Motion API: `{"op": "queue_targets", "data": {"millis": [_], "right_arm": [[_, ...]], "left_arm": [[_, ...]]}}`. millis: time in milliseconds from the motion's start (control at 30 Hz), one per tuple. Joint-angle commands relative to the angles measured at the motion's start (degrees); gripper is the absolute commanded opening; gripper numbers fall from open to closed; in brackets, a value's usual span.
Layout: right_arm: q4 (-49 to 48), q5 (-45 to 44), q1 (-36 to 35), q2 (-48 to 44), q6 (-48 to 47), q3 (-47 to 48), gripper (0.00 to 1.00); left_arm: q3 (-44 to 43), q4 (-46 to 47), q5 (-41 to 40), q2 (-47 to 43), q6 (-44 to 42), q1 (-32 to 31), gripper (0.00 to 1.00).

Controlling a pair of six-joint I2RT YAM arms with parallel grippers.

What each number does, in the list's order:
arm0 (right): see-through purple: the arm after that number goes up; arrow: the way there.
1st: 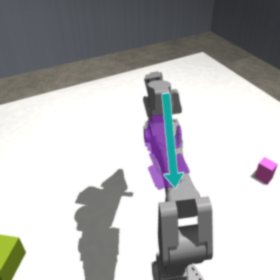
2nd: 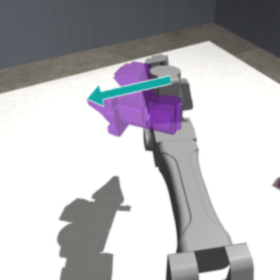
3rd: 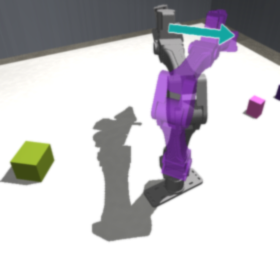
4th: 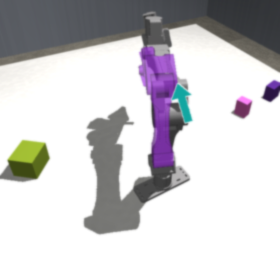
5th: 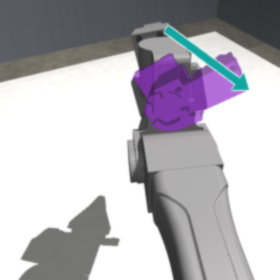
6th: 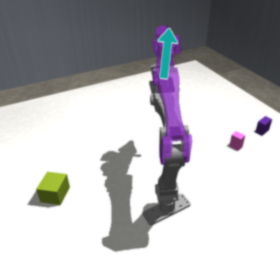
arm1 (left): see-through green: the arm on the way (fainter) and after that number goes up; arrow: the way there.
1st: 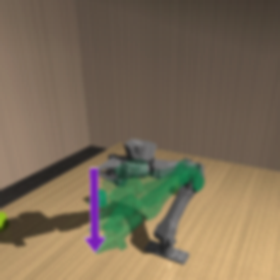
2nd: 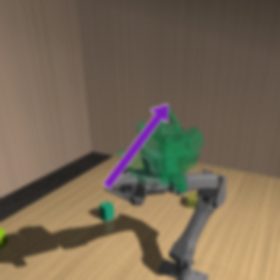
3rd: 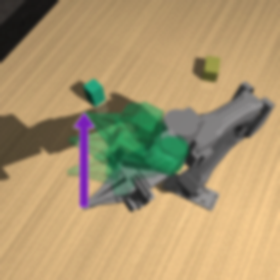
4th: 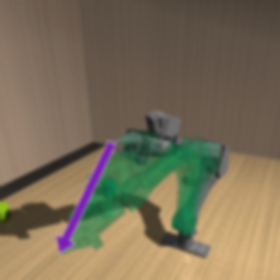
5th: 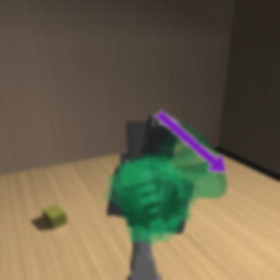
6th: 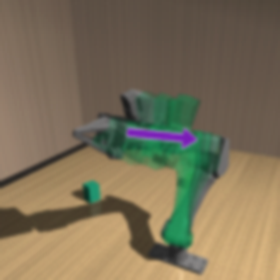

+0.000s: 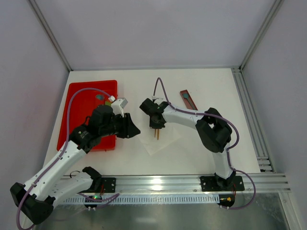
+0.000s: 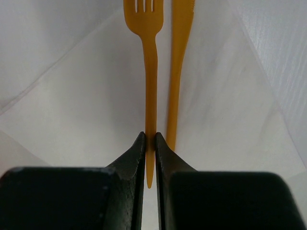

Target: Place the utensils on the paper napkin and roll it up

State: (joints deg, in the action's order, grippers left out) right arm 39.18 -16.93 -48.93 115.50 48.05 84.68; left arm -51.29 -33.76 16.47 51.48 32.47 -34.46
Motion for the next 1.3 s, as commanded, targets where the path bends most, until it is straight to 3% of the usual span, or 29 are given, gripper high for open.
{"op": "queue_targets", "data": {"millis": [0,733,833,967,1100,1267], "right_arm": [[1.5,-2.0,-0.8,1.2,1.6,2.5,0.09],[4.9,-1.6,-1.6,-0.9,1.6,4.4,0.21],[6.3,-1.8,-1.2,-3.3,-1.8,6.5,0.21],[4.8,-1.6,2.4,-8.8,-13.7,5.4,0.24],[-3.7,4.4,9.8,-14.3,-27.4,-0.2,0.25],[-5.3,9.2,20.6,-14.6,-36.8,-0.9,0.26]], "left_arm": [[-0.7,0.4,0.2,-0.5,-1.0,0.3,0.38],[-0.4,0.4,0.0,-1.1,-0.8,0.3,0.41],[-0.4,0.2,-0.3,-1.1,-1.0,0.3,0.41],[-0.4,0.2,-0.8,-1.0,-1.0,0.3,0.41],[-0.3,0.1,-0.8,-0.3,-0.9,0.3,0.41],[-0.1,0.3,-0.8,0.0,-0.9,0.3,0.41]]}}
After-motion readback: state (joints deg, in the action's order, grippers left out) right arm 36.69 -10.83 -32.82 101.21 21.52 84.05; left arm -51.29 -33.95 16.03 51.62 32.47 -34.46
